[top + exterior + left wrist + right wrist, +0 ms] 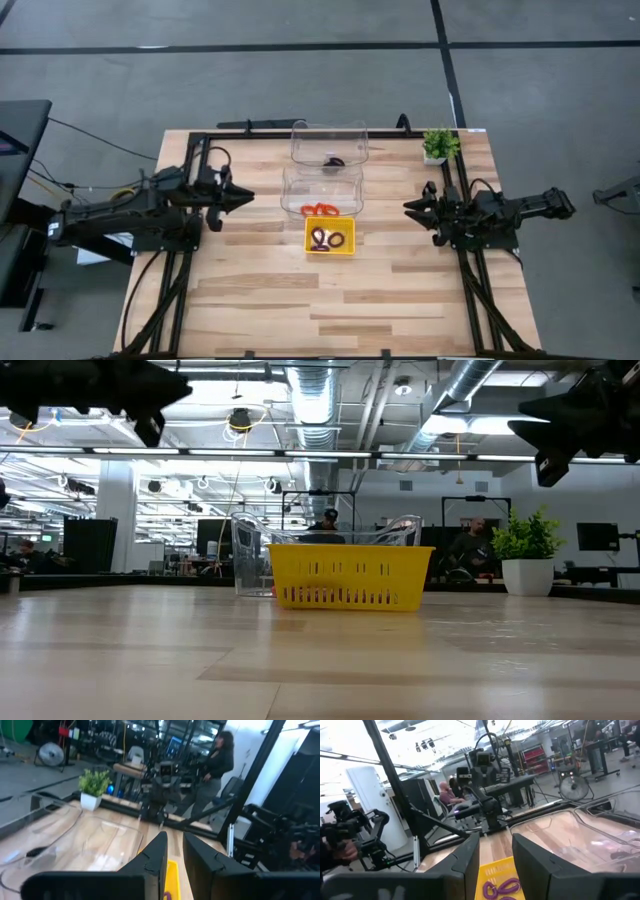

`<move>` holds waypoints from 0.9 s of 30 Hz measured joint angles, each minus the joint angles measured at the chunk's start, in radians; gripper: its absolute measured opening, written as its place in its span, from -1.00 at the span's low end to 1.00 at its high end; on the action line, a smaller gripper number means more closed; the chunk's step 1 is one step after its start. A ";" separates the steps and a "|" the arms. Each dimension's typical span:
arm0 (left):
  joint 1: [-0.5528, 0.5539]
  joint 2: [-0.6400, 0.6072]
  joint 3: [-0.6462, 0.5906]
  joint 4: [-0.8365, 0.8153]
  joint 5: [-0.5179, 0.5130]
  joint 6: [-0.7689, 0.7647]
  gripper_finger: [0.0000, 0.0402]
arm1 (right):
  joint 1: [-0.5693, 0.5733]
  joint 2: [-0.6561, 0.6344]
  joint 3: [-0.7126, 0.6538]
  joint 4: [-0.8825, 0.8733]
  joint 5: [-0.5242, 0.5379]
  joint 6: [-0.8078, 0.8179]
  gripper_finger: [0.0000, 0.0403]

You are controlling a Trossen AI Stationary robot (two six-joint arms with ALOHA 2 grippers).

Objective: Sort spring keychains
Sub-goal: Return to Home Position

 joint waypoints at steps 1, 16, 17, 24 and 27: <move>0.000 -0.020 0.000 -0.008 0.000 0.000 -0.71 | 0.000 0.000 0.000 0.000 0.000 0.000 -0.47; 0.000 -0.232 0.001 -0.385 -0.052 0.028 -0.71 | 0.000 0.000 0.000 -0.008 -0.001 0.000 -0.47; 0.000 -0.238 0.001 -0.432 -0.067 0.029 -0.71 | 0.000 0.000 0.000 -0.012 -0.001 0.000 -0.47; 0.000 -0.251 -0.003 -0.434 -0.107 0.001 -0.71 | 0.000 0.000 0.000 -0.036 -0.002 0.008 -0.47; 0.000 -0.251 -0.003 -0.430 -0.108 -0.028 -0.71 | 0.000 0.000 0.000 -0.050 0.000 0.002 -0.47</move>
